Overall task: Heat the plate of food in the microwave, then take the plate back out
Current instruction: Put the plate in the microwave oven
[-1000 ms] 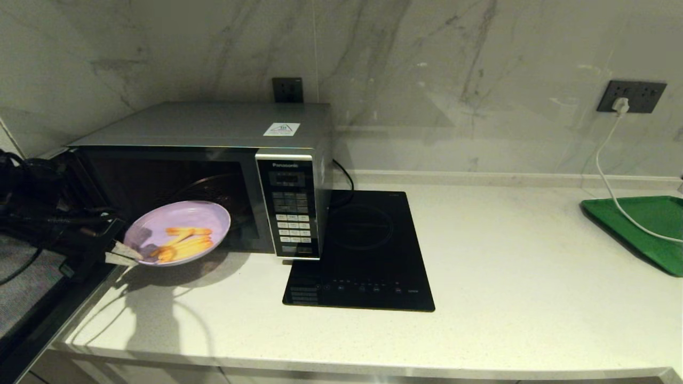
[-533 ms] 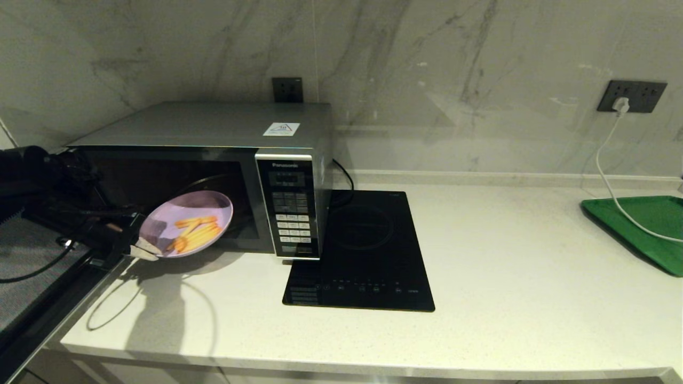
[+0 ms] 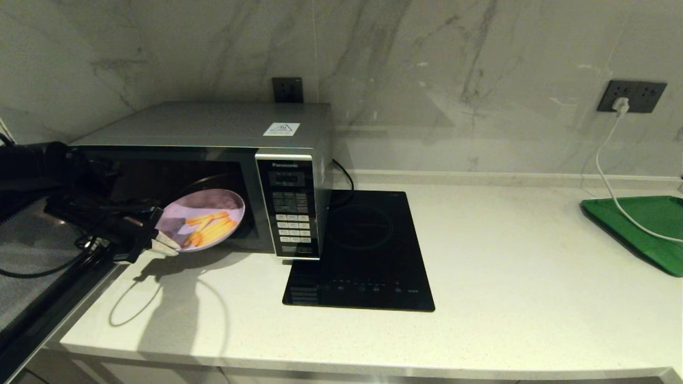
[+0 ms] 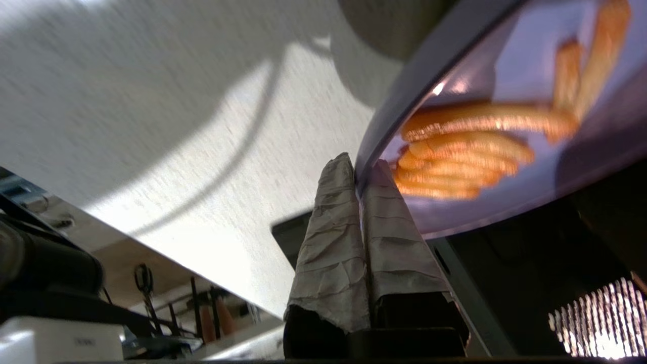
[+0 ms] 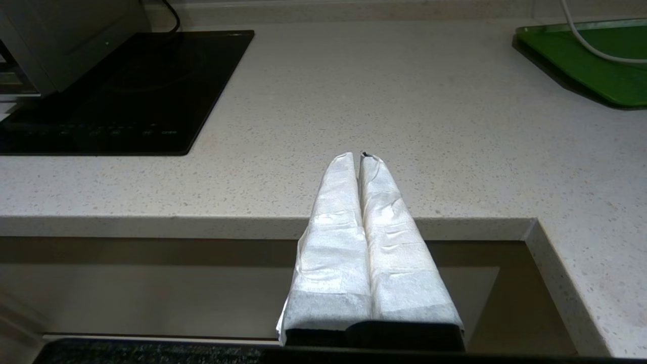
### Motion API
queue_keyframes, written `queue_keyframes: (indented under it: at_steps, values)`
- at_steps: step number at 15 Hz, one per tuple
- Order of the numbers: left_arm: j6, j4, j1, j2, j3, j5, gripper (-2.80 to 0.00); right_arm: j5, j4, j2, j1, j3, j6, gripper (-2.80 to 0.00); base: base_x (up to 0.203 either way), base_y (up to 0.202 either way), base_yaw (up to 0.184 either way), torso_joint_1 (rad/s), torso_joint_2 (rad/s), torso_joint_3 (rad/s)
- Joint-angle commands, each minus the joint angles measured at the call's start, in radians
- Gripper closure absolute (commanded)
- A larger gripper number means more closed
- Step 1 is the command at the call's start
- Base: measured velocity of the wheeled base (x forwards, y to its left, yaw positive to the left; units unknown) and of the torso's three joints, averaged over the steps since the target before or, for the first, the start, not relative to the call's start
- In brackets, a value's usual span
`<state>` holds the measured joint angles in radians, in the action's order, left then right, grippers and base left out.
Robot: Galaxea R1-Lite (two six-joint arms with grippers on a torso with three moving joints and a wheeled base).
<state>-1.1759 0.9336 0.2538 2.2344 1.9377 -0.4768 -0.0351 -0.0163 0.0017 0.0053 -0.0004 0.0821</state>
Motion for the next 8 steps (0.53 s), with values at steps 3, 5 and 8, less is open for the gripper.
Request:
queue_keyframes:
  at_steps: [3, 5, 8]
  values:
    - [-0.052, 0.005, -0.039, -0.069, -0.008, -0.037, 0.0, -0.001, 0.0, 0.0, 0.001, 0.0, 0.001, 0.0, 0.0, 0.0, 0.0, 0.0, 0.0, 0.0]
    - [-0.117, -0.001, -0.051, -0.072, -0.002, -0.039, 0.0, 0.0, -0.001, 0.0, 0.001, 0.0, 0.001, 0.0, 0.0, 0.0, 0.0, 0.0, 0.0, 0.0]
    - [-0.221, -0.104, -0.05, -0.054, -0.003, -0.036, 0.0, 0.0, -0.001, 0.0, 0.001, 0.0, 0.001, 0.0, 0.0, 0.0, 0.0, 0.0, 0.0, 0.0]
